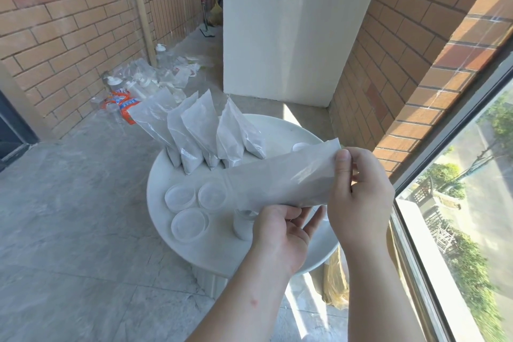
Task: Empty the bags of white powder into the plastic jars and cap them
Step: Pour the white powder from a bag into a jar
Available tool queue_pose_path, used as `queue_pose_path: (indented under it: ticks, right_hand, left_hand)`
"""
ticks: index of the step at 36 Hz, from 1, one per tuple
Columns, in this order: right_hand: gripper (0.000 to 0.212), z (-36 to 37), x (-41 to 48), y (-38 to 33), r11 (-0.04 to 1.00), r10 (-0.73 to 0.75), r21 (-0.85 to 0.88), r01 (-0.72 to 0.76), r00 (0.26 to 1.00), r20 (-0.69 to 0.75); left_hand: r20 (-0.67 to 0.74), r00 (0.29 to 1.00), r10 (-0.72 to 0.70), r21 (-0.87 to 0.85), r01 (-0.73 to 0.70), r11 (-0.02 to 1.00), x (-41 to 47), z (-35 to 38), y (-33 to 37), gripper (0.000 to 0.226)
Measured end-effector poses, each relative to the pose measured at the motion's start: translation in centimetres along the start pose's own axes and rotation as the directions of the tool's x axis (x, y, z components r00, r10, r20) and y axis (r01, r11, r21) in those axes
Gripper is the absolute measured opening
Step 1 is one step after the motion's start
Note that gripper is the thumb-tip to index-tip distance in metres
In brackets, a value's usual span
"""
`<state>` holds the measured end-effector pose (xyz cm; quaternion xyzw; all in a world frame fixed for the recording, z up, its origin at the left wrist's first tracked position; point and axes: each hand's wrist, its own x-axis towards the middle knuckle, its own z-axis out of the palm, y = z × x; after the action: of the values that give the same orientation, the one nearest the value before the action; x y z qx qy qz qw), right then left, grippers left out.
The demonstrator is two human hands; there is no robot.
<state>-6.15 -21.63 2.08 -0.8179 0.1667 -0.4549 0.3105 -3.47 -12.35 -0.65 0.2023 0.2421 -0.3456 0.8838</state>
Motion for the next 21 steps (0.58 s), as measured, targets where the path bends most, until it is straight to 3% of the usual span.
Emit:
queue_pose_path:
  ticks: [21]
  right_hand:
    - [0.021,0.11,-0.05,-0.26,0.999,-0.041,-0.017,0.041,0.999,-0.018]
  left_hand:
    - [0.012,1.0,-0.003,0.006,0.003,1.0,0.2,-0.15,-0.19,0.046]
